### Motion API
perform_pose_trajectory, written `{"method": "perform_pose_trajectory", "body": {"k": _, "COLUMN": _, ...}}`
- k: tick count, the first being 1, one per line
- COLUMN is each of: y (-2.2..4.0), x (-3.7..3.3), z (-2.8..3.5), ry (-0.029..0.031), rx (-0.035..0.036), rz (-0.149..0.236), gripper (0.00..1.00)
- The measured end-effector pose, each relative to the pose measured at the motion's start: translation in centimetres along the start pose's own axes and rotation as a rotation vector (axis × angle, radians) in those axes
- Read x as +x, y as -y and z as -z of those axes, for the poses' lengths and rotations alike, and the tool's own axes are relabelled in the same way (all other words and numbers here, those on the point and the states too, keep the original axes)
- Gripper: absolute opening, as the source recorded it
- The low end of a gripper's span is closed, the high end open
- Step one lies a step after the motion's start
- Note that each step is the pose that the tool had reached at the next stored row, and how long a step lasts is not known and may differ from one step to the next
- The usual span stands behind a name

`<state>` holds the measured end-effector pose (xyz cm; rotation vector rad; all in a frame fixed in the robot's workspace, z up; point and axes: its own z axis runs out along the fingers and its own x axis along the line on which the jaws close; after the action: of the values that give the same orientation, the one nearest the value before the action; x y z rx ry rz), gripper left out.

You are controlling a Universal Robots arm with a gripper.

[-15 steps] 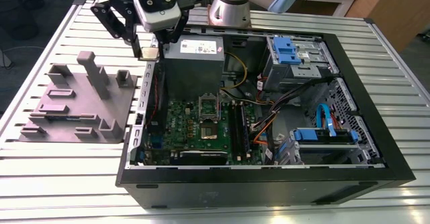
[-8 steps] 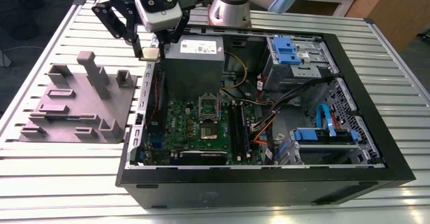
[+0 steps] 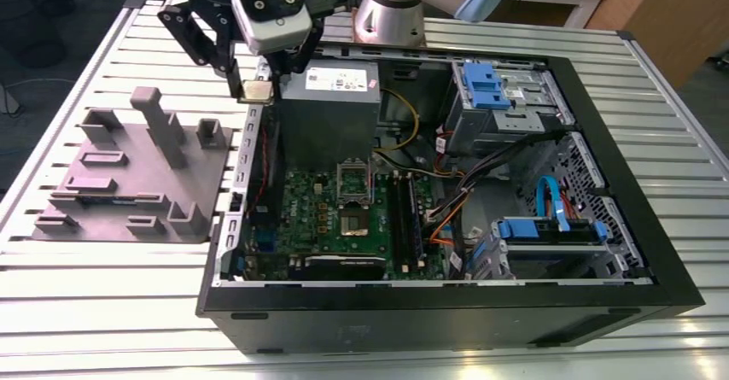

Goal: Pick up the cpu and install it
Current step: 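Pick up the cpu and move it towards the insertion slot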

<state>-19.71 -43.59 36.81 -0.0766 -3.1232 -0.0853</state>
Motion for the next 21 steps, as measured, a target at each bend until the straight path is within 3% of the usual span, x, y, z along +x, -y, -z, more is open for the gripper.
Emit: {"method": "perform_pose_trajectory", "body": {"k": 21, "y": 0.02, "x": -0.5, "z": 0.01, "ry": 0.0, "rx": 0.0001, "rz": 0.0, "gripper": 0.47}}
